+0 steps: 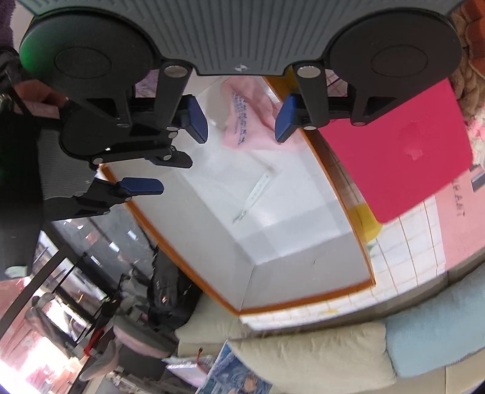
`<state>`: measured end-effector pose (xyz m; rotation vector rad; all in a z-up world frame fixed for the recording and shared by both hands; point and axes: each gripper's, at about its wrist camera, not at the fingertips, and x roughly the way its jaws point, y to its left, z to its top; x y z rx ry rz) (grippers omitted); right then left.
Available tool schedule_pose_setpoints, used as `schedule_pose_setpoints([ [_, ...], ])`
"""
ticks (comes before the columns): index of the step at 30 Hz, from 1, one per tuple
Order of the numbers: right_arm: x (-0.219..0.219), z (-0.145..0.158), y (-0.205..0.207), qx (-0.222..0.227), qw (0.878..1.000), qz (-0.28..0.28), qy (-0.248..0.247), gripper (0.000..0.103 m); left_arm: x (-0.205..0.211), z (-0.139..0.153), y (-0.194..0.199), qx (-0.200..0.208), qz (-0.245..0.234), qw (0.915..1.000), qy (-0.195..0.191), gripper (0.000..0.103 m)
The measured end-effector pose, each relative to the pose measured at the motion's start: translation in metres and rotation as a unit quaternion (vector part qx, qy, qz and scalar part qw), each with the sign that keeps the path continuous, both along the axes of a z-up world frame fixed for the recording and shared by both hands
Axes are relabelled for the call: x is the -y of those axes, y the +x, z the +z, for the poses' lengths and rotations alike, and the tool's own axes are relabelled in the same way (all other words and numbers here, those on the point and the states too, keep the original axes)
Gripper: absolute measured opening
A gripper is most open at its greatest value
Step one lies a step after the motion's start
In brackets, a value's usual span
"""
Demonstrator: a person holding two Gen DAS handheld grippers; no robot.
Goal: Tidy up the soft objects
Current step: 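Carry both items into the orange box and open both tools, then withdraw both tools from the box back toward the bed items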
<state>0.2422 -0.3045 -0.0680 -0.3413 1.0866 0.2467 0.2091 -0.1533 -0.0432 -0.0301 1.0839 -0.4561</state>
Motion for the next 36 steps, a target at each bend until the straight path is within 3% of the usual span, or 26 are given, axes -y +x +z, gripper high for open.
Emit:
schedule_pose_setpoints([
  [5,0.005,0.023,-0.006,0.028,0.999,-0.024,0.018,0.049,-0.011,0.028,-0.012,0.039,-0.004,0.9989,-0.026,0.065],
  [10,0.0,0.06,-0.027,0.091,0.994,-0.041,0.036,0.061,-0.023,0.057,-0.034,0.101,-0.004,0.9943,-0.032,0.065],
  [15,-0.013,0.092,-0.058,0.162,0.983,-0.052,0.068,0.065,-0.042,0.083,-0.061,0.16,0.011,0.9861,-0.043,0.065],
  [18,-0.022,0.102,-0.077,0.2,0.973,-0.071,0.093,0.076,-0.057,0.093,-0.079,0.186,0.025,0.981,-0.051,0.065],
  [20,-0.03,0.104,-0.087,0.221,0.965,-0.09,0.106,0.076,-0.07,0.096,-0.091,0.194,0.039,0.9789,-0.051,0.065],
  [29,-0.082,0.082,-0.129,0.212,0.96,-0.087,0.16,0.078,-0.128,0.086,-0.136,0.196,0.111,0.9743,-0.009,0.065],
  [36,-0.128,0.055,-0.147,0.143,0.968,-0.057,0.196,0.078,-0.165,0.056,-0.167,0.162,0.163,0.9726,0.034,0.065],
])
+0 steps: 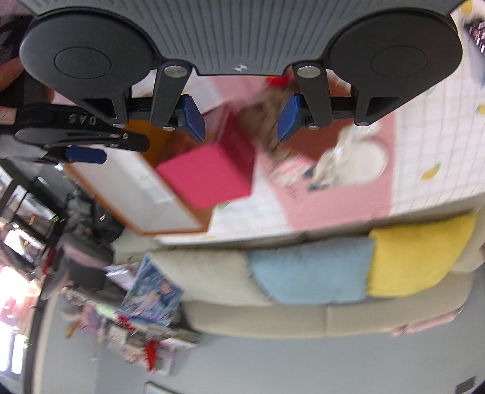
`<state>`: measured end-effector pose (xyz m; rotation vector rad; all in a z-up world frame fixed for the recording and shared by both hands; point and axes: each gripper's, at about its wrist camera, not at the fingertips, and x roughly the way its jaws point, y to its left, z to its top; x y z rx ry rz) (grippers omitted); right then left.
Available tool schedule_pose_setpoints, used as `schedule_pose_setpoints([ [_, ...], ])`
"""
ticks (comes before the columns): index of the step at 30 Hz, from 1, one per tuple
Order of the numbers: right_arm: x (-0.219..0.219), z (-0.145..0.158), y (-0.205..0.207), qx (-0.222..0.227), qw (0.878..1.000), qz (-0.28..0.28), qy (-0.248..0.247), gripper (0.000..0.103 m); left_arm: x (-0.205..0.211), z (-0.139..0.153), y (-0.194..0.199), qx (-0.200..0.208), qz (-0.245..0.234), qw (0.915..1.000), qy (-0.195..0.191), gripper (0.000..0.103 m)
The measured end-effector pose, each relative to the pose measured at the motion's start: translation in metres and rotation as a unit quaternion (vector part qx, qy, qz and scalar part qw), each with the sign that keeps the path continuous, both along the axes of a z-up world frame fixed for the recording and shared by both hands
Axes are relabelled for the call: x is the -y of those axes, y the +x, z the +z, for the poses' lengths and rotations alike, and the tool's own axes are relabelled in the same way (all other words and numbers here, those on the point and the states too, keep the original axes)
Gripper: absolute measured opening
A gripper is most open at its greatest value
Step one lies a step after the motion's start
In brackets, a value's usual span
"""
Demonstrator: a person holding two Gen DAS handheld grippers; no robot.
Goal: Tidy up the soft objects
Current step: 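Withdraw both tools from the box back toward the bed items, then grasp the white plastic bag with the left tool while the right tool grasps the orange knitted toy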
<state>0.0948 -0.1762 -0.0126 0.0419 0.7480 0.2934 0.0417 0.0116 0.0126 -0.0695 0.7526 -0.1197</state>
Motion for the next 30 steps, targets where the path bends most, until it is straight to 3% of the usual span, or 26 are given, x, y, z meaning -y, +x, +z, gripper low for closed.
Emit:
schedule_pose_setpoints([
  [4,-0.026,-0.017,-0.011,-0.022,0.998,0.049,-0.024,0.078,-0.021,-0.021,-0.01,-0.035,0.028,0.999,0.004,0.065],
  [10,-0.059,-0.048,-0.008,-0.067,0.99,0.099,-0.071,0.077,-0.037,-0.049,-0.014,-0.067,0.062,0.9928,0.078,0.073],
  [14,-0.074,-0.061,-0.002,-0.074,0.987,0.117,-0.082,0.077,-0.043,-0.068,-0.016,-0.089,0.058,0.99,0.094,0.083],
  [19,-0.093,-0.071,0.009,-0.078,0.984,0.134,-0.085,0.077,-0.04,-0.095,-0.013,-0.127,0.033,0.9829,0.129,0.085],
  [30,-0.1,-0.085,0.009,-0.11,0.981,0.134,-0.085,0.077,-0.026,-0.152,0.006,-0.205,0.006,0.952,0.227,0.086],
])
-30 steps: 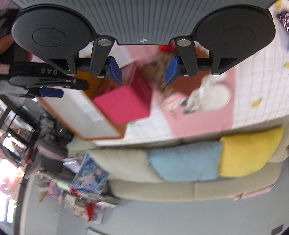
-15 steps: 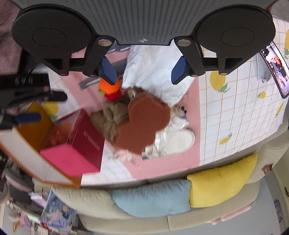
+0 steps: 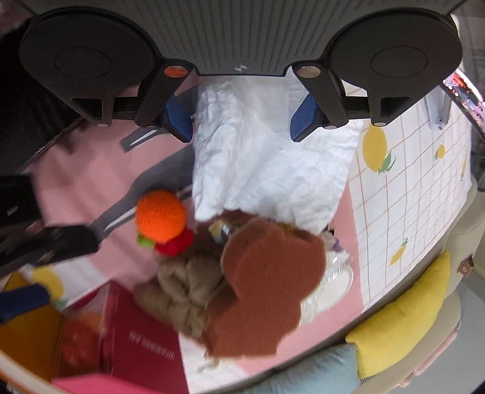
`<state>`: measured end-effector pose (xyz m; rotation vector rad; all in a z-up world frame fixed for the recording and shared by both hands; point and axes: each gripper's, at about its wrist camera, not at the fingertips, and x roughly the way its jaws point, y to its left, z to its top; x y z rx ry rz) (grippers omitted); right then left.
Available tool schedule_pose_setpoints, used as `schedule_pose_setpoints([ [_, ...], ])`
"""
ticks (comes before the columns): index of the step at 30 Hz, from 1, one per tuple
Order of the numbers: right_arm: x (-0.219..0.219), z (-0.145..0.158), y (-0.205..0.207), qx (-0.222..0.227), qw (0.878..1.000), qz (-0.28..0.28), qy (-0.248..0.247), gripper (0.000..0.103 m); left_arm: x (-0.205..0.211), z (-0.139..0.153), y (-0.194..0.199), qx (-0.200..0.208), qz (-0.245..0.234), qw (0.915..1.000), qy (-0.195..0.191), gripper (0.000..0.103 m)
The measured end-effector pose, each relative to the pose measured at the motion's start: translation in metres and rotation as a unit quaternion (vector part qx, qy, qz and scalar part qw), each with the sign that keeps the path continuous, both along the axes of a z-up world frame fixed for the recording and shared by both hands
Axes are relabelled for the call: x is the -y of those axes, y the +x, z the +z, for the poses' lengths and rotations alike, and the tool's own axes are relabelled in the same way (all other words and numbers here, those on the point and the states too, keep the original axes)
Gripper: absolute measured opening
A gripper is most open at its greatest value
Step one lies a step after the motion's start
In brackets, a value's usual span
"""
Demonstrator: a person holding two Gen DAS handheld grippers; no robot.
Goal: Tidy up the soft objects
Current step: 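Grasp the white plastic bag with the left tool while the right tool grasps the orange knitted toy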
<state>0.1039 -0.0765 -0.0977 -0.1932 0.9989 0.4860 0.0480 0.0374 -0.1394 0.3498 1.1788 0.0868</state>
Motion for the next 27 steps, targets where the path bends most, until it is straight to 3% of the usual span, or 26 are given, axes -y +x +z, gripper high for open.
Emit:
schedule_pose_setpoints([
  [4,0.002,-0.004,0.002,-0.009,1.0,-0.007,0.0,0.077,-0.005,-0.008,0.003,-0.004,0.008,0.9999,0.005,0.083],
  [6,0.0,-0.005,0.001,-0.011,1.0,-0.003,-0.004,0.077,-0.01,-0.007,0.004,-0.003,0.018,0.9998,-0.002,0.071],
  [8,-0.002,-0.005,0.001,-0.01,1.0,0.003,-0.004,0.077,-0.016,-0.007,0.006,-0.005,0.032,0.9994,-0.016,0.044],
  [14,-0.004,-0.003,-0.001,-0.005,1.0,0.011,-0.002,0.077,-0.035,-0.001,0.004,0.006,0.068,0.9957,-0.063,0.016],
  [18,-0.004,-0.002,-0.001,-0.002,1.0,0.014,0.003,0.077,-0.051,0.014,-0.001,0.035,0.098,0.9878,-0.115,0.013],
  [23,-0.006,0.0,-0.002,0.0,0.999,0.035,0.024,0.077,-0.067,0.038,-0.013,0.073,0.135,0.9706,-0.186,0.012],
  [27,-0.018,-0.001,-0.002,0.004,0.997,0.074,0.032,0.073,-0.081,0.056,-0.023,0.098,0.176,0.9477,-0.248,0.011],
])
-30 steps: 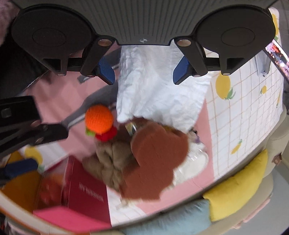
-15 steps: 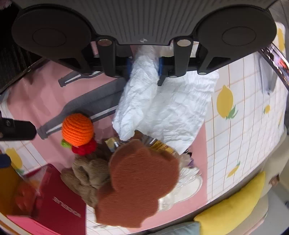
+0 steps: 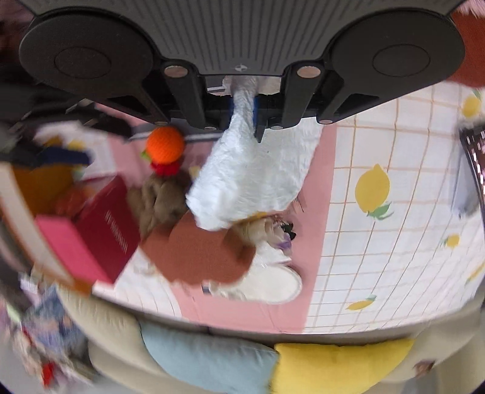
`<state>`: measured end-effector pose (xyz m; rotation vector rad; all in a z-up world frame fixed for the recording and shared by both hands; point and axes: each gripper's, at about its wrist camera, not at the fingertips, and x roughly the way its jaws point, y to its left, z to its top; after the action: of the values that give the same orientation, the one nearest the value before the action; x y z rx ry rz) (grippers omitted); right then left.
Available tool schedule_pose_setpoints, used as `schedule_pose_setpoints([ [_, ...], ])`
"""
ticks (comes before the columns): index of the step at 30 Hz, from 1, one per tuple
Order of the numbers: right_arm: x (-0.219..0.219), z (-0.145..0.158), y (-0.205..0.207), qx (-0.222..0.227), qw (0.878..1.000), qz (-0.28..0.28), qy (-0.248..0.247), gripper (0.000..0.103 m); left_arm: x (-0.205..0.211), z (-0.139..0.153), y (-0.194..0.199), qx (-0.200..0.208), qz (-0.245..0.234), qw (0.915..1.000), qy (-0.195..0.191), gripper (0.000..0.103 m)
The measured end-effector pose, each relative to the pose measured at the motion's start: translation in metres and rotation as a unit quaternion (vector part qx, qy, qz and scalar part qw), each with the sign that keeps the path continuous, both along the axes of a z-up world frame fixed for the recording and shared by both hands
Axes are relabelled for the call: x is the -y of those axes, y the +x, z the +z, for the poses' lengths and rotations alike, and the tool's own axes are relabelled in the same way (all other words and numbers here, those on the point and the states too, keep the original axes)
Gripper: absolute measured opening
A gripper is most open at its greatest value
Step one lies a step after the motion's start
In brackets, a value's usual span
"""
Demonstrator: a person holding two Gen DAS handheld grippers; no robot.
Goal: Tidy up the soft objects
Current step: 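Grasp the white plastic bag with the left tool while the right tool grasps the orange knitted toy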
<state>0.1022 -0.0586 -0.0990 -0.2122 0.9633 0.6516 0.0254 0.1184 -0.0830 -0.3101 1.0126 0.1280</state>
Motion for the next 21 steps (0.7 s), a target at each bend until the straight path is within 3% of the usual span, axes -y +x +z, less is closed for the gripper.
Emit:
schedule_pose_setpoints([
  [6,-0.023,-0.016,0.007,-0.007,0.999,0.042,-0.01,0.071,-0.014,0.015,-0.01,0.025,0.046,0.9962,-0.07,0.011],
  [10,-0.035,-0.028,0.011,-0.005,0.998,0.056,-0.022,0.068,-0.014,0.017,-0.011,0.034,0.054,0.9955,-0.07,0.011],
  [14,-0.043,-0.039,0.018,-0.011,0.998,0.064,-0.027,0.054,-0.011,0.018,-0.009,0.036,0.053,0.9954,-0.071,0.011],
  [15,-0.045,-0.042,0.019,-0.014,0.997,0.064,-0.028,0.046,-0.01,0.019,-0.008,0.036,0.052,0.9957,-0.068,0.011],
  [21,-0.04,-0.039,0.021,-0.018,0.997,0.063,-0.027,0.044,-0.004,0.012,-0.004,0.019,0.032,0.9967,-0.072,0.012],
])
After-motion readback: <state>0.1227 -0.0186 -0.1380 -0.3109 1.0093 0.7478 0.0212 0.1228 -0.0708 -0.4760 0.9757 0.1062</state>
